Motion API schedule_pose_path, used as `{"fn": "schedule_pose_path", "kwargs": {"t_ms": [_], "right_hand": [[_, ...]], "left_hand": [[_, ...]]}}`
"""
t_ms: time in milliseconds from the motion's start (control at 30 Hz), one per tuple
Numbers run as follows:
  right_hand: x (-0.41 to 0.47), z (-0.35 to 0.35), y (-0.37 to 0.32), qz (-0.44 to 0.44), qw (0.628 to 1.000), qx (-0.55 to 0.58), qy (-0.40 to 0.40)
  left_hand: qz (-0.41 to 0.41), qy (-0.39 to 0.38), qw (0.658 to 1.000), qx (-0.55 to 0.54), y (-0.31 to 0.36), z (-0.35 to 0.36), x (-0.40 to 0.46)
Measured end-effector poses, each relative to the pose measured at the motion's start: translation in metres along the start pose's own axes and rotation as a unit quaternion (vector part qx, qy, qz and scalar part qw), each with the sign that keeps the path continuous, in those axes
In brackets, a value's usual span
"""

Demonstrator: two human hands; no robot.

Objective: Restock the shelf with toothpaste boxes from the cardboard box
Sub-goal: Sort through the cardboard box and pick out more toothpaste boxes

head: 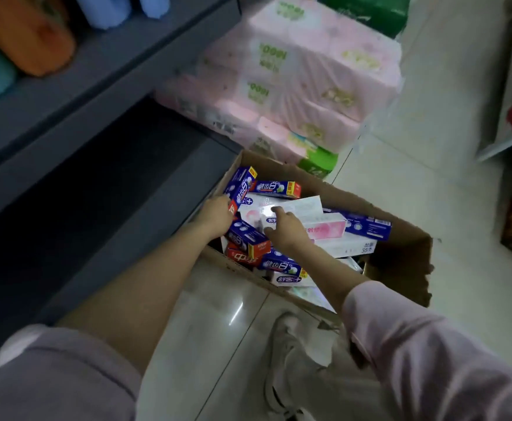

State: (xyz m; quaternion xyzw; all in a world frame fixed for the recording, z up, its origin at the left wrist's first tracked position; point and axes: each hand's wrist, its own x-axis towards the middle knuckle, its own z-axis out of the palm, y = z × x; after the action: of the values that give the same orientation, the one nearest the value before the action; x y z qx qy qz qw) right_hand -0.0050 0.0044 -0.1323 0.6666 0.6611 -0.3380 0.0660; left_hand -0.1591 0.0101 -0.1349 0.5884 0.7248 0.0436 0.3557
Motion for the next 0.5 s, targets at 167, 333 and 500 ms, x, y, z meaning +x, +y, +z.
{"fn": "schedule_pose_path", "kwargs": {"t_ms": [167,333,500], "right_hand": [[0.044,0.03,0.002,0.006,0.999,0.043,-0.032],[0.063,0.04,0.006,-0.022,0.997,0.012,-0.075],[0.064,0.032,0.0,-0.044,0.997,-0.03,-0.064]], "left_hand": [[-0.026,-0.035,0.999,0.022,-0.017,0.038,0.042],[-0.08,-0.018,0.991,0.104,-0.021,0.058,0.062],[-0.067,-0.019,0.976,0.207,-0.021,0.066,0.06]]}}
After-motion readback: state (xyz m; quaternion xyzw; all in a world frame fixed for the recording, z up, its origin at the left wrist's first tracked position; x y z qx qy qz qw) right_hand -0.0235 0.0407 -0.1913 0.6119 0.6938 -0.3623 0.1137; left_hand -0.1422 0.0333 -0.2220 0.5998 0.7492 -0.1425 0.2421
